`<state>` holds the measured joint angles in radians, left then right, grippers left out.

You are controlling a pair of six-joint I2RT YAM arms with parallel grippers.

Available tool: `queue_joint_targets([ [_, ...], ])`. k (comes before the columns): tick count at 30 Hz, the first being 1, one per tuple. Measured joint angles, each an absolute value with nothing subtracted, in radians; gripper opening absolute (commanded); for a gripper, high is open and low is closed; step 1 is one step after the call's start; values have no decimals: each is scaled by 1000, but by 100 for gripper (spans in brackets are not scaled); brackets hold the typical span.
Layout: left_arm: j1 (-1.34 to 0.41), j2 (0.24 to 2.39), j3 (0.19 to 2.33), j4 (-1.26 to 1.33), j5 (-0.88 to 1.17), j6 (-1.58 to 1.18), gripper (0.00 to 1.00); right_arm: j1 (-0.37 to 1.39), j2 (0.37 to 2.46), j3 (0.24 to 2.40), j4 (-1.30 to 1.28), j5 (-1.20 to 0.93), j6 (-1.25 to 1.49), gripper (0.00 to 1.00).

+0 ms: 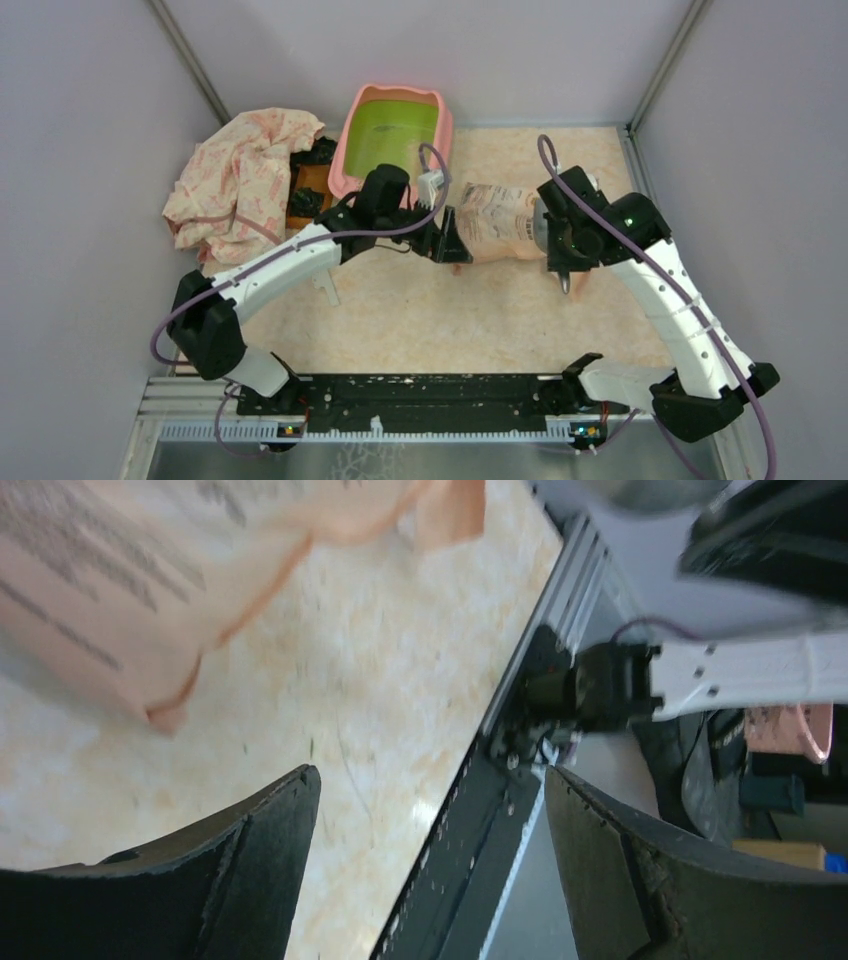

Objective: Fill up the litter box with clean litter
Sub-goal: 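Pick up the spatula from the center of the board, then scoop the cat litter from the cat litter bag.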

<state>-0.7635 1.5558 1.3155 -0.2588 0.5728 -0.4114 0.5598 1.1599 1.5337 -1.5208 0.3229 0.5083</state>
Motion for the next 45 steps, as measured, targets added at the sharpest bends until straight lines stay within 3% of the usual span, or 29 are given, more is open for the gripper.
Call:
queue_joint_targets([
  [2,-773,1508,1192,-225,579,-430,65,560,1137,1522,-1523,294,510,0],
  [6,-805,1462,999,-155,594,-471,47,559,1056,1505,-1526,258,522,0],
  [11,-820,1477,887,-61,595,-527,40,559,1036,1497,-1535,256,534,0],
  [14,-820,1536,896,6,585,-549,20,559,1050,1497,-1534,257,536,0],
  [16,-820,1605,923,47,581,-566,15,559,1052,1497,-1534,257,536,0],
  [26,-820,1972,1065,242,544,-709,21,558,1038,1481,-1533,273,533,0],
  [45,-762,2148,1343,180,426,-759,18,558,1002,1414,-1534,287,486,0],
])
